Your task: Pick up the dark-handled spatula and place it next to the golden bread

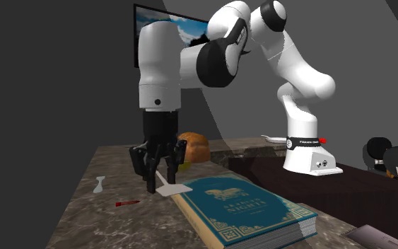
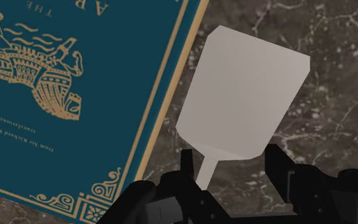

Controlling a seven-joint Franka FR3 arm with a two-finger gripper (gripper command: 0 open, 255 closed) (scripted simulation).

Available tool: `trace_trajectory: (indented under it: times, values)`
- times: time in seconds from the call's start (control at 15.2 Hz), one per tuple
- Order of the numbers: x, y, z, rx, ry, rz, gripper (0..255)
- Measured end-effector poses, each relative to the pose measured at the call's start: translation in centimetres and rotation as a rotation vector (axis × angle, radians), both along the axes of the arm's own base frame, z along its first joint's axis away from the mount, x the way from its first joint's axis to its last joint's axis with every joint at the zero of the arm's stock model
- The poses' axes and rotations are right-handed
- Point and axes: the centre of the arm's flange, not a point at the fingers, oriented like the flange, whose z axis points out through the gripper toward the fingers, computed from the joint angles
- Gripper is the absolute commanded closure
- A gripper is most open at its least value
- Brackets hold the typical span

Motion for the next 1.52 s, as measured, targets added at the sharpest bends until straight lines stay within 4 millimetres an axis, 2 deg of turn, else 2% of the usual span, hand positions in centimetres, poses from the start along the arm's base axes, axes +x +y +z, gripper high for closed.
trace_trajectory:
  times: [1.52]
  values:
    - [-0.1,0.1,12.1,0.000,0.000,0.000,255]
